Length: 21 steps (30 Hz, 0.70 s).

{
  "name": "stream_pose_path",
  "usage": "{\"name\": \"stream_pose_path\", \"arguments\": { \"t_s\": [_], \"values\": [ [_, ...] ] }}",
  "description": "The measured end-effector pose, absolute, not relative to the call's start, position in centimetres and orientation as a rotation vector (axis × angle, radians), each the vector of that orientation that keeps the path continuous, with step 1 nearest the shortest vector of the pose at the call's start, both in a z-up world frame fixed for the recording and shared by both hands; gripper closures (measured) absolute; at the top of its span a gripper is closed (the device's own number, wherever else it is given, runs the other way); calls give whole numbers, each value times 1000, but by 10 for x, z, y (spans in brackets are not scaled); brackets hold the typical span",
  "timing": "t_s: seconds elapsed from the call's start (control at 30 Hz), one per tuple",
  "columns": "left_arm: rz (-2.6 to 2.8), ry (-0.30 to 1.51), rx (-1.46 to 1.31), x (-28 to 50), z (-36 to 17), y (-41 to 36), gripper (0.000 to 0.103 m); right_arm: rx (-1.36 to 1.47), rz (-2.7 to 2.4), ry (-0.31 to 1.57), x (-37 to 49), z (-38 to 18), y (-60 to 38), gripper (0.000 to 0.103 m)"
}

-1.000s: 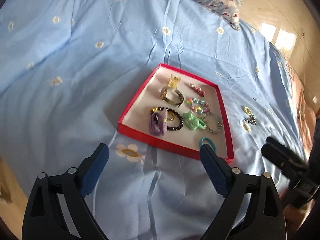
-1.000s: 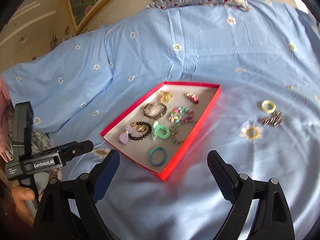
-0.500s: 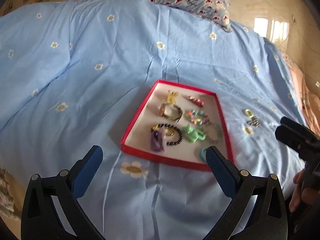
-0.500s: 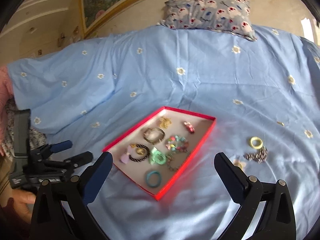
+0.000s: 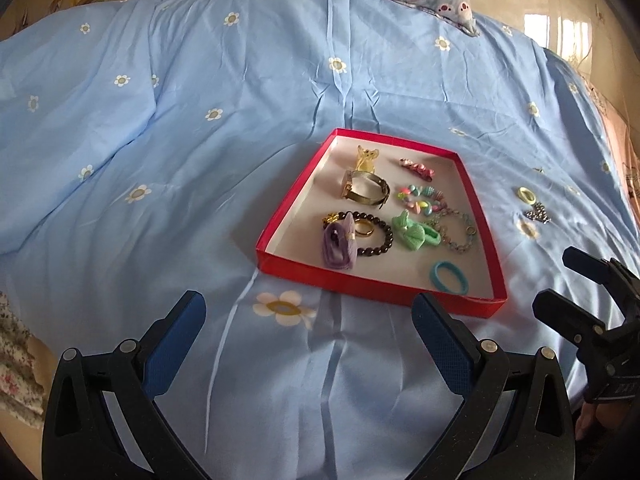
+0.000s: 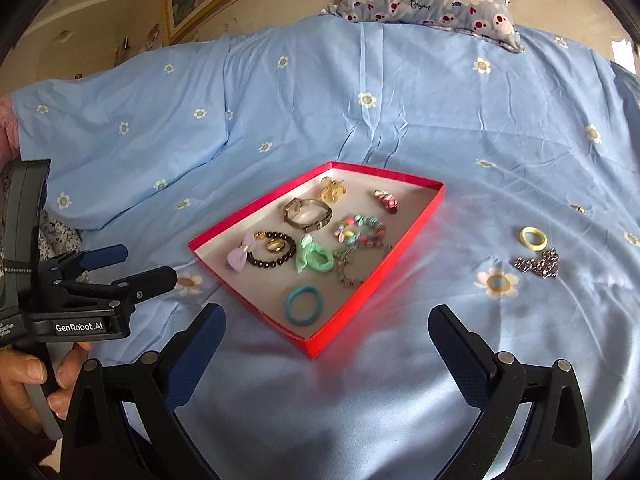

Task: Organize jewelry

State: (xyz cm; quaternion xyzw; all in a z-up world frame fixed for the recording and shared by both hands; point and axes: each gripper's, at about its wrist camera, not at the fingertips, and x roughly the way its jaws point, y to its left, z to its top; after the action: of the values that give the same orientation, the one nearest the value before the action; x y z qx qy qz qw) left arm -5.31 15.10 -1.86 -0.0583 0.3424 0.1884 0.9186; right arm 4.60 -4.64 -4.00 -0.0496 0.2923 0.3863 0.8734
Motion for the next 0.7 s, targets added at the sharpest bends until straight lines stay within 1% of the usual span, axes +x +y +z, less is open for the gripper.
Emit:
{"name": "stream_pose_path", "arguments": {
  "t_s": [0.33, 0.7],
  "values": [
    [412, 709, -91, -53, -22, 148, 0, -100, 793, 627, 49, -53, -48, 1],
    [414, 699, -76, -53, -22, 143, 0, -89, 783, 615, 51, -52, -52, 1]
  ]
}}
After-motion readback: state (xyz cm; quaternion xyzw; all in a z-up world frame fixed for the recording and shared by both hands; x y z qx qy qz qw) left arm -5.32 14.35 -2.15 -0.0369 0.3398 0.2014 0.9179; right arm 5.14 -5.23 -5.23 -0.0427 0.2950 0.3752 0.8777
